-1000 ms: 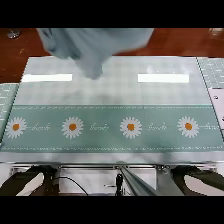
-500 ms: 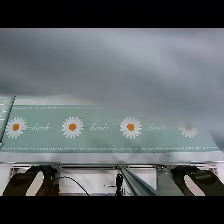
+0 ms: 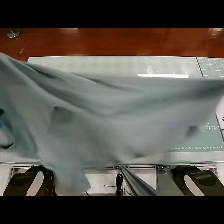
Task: Fold the shirts.
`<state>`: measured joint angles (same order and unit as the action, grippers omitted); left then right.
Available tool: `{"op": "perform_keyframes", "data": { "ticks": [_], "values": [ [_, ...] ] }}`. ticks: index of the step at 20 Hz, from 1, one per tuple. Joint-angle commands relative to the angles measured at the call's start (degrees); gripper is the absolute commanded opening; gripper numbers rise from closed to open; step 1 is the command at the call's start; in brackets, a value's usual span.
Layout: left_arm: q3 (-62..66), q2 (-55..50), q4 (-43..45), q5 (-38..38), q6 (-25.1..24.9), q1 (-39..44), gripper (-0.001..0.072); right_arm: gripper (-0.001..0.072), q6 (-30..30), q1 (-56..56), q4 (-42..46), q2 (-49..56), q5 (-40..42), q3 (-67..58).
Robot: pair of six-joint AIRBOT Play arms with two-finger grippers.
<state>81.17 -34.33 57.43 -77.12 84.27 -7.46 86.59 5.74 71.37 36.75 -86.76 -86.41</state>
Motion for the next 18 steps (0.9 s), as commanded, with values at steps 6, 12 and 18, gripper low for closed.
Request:
{"op": "perform_keyframes", "data": {
  "ticks": [6,12,18],
  "values": [
    [-22.93,-21.00,-2.56,28.24,-3.32,0.48,0.0021,0.0037,0.76,0.02,-5.33,18.05,41.62,29.11],
    [-19.91,-38.56,-12.15,33.64,-3.65,4.26,0.0022,0.0038,3.52,-1.18,-11.13,46.56,48.17,9.99],
    [-16.81,-41.35,-5.86,20.98,-3.43,-0.63,0.0704,0.0625,-0.46,-13.90,-24.52,56.59,22.03,-2.03]
  ]
}}
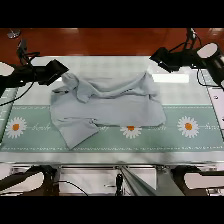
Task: Fold the shirts.
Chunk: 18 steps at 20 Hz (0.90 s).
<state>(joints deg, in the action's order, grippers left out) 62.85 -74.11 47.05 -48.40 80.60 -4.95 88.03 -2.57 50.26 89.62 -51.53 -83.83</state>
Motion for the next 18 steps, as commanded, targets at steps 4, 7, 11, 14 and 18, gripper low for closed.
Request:
{"op": "perform_keyframes", "data": {
  "ticks": [4,7,11,14,18],
  "values": [
    [-2.43,-1.07,17.66,-27.39,0.13,-15.93,0.0702,0.0618,-8.13,-14.78,18.14,-2.38,-34.05,1.22],
    [-16.28,1.49,13.79,-29.05,-5.55,-24.26,0.0702,0.0616,-11.80,-19.96,7.72,-13.92,-21.94,23.67],
    [-32.04,4.09,-1.70,-18.53,-14.51,-34.49,0.0702,0.0616,-16.46,-20.65,-5.46,-27.21,-10.84,46.73],
    [-35.69,3.89,-10.80,-14.01,-21.79,-35.74,0.0702,0.0616,-16.57,-20.41,-5.62,-28.92,-12.76,49.20],
    [-35.26,0.44,-15.65,-13.73,-28.61,-28.22,0.0699,0.0616,-16.52,-20.41,-8.02,-28.89,-12.63,49.20]
  ]
}}
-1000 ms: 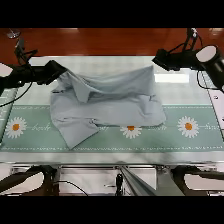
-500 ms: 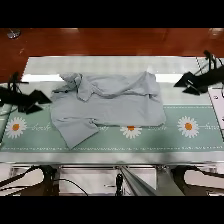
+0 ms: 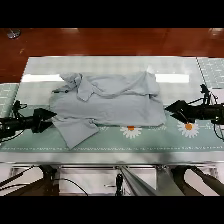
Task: Fold the shirts.
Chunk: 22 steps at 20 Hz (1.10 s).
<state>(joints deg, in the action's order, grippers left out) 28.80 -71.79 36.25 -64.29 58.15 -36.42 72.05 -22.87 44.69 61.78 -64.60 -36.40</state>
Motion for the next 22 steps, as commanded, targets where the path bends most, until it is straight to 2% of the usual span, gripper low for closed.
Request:
{"op": "perform_keyframes", "data": {
  "ticks": [1,2,3,4,7,8,10,12,16,17,19,20,22],
  "values": [
    [-0.52,-3.02,-4.76,1.88,-6.32,5.77,0.0689,0.0616,-0.33,-0.13,-2.43,-1.05,0.39,1.77],
    [0.42,-4.15,-4.72,0.98,-6.64,7.98,0.0614,0.0616,-0.24,-0.85,-2.03,-1.05,0.31,1.75],
    [1.64,-5.05,-4.31,-0.07,-6.75,9.46,0.0337,0.0616,0.50,-2.38,-0.72,-1.05,0.17,1.75],
    [2.93,-5.44,-3.43,-1.33,-7.26,10.08,0.0031,0.0616,2.25,-4.04,2.27,-1.05,-0.13,1.77],
    [6.78,-5.31,-3.26,-5.25,-7.39,9.53,0.0020,0.0616,10.93,-6.25,18.71,-1.05,-4.31,1.97],
    [7.89,-5.31,-3.28,-5.99,-7.37,9.57,0.0020,0.0616,12.39,-5.62,19.96,-0.85,-5.33,2.54],
    [8.92,-5.33,-3.30,-6.38,-7.32,10.05,0.0020,0.0616,11.98,-2.40,16.35,1.01,-5.14,3.06],
    [8.96,-5.33,-3.28,-6.45,-7.32,10.43,0.0020,0.0616,11.21,2.58,11.82,5.07,-0.94,2.54],
    [8.96,-5.33,-3.30,-6.69,-6.93,11.28,0.0020,0.0612,11.80,10.34,8.04,14.91,3.50,-5.42],
    [8.96,-5.33,-3.30,-6.69,-6.95,11.52,0.0020,0.0577,12.66,12.22,8.15,17.16,3.56,-7.48],
    [8.96,-5.33,-3.93,-6.75,-6.36,12.09,0.0020,0.0123,12.70,15.06,8.24,20.74,1.55,-11.72],
    [8.98,-5.27,-5.79,-7.28,-5.75,12.17,0.0020,0.0038,11.74,15.69,8.20,21.53,-0.15,-14.23],
    [10.12,-4.31,-13.11,-8.59,-6.71,12.11,0.0020,0.0037,11.08,15.67,8.46,21.05,-4.57,-21.86]
  ]
}}
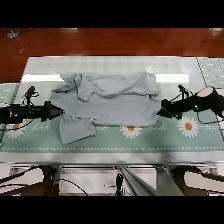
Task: Fold the shirts.
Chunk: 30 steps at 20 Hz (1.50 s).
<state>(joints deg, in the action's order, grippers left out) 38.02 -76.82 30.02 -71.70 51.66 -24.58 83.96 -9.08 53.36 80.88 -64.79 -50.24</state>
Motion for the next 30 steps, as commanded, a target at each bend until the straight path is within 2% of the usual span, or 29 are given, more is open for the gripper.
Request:
{"op": "perform_keyframes", "data": {
  "ticks": [1,3,5,7,9,11,13,16,19,23,26,30],
  "values": [
    [3.23,2.12,-10.95,-1.27,-0.20,0.26,0.0019,0.0037,-0.79,1.60,0.57,0.96,-6.45,-13.70],
    [10.88,6.32,-21.35,-0.83,-0.17,0.31,0.0019,0.0036,0.61,0.85,3.10,-1.70,-9.03,-30.21],
    [22.29,10.86,-29.55,2.84,0.39,0.31,0.0019,0.0036,3.10,-0.07,6.97,-2.91,-9.66,-49.05],
    [36.09,14.67,-28.85,8.57,2.51,0.26,0.0018,0.0036,5.53,-1.09,12.26,-2.97,-12.35,-69.83],
    [49.70,17.86,-19.28,12.35,8.00,0.17,0.0018,0.0036,5.81,-1.55,16.13,-6.97,-13.64,-79.45],
    [60.94,21.07,-4.46,11.89,15.23,0.20,0.0018,0.0036,5.55,-1.57,19.39,-16.11,-13.92,-76.08],
    [68.04,25.27,9.86,9.53,20.13,0.17,0.0018,0.0037,5.18,-1.57,21.55,-26.38,-14.36,-68.54],
    [70.20,33.70,26.56,5.22,23.52,0.20,0.0019,0.0036,5.22,-1.57,22.64,-38.82,-16.96,-59.65],
    [69.29,41.57,36.76,-1.86,27.28,1.07,0.0019,0.0037,5.53,-1.57,22.62,-45.64,-22.18,-57.48],
    [63.80,49.59,42.12,-1.11,27.74,7.37,0.0019,0.0037,6.14,-1.57,23.30,-48.09,-28.39,-57.48],
    [57.75,49.81,42.49,-0.98,27.74,10.69,0.0019,0.0037,6.75,-1.09,24.04,-46.73,-30.97,-56.92],
    [43.87,46.49,40.57,-0.44,28.04,10.69,0.0019,0.0037,6.58,-1.22,20.90,-46.27,-29.46,-44.17]
  ]
}}
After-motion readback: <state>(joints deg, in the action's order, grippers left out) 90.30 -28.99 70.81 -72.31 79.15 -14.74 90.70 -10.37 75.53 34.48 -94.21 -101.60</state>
